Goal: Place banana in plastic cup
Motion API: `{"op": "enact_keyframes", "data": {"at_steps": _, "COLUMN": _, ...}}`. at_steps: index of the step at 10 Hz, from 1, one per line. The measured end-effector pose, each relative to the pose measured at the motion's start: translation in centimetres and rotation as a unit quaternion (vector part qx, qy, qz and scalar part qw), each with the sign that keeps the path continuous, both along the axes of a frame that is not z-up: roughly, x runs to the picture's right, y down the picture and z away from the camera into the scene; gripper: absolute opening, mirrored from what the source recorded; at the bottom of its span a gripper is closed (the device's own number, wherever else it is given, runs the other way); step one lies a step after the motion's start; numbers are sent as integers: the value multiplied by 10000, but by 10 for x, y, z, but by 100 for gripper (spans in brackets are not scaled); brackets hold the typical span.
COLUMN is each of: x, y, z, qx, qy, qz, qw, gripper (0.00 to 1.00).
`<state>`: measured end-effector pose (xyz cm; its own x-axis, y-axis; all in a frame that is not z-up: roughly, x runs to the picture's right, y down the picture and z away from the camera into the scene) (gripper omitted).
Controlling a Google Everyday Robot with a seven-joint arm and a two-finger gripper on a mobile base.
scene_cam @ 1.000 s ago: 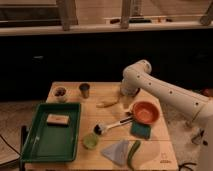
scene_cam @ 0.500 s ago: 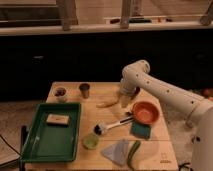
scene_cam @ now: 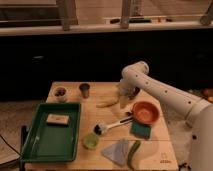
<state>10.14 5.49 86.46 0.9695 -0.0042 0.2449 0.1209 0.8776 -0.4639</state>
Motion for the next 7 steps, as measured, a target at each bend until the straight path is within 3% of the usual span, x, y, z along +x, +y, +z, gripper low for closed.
{"op": "enact_keyframes", "data": {"at_steps": 7, "x": -28, "y": 15, "z": 31, "qx": -302, "qy": -414, "qz": -300, "qw": 9982, "gripper": 80}}
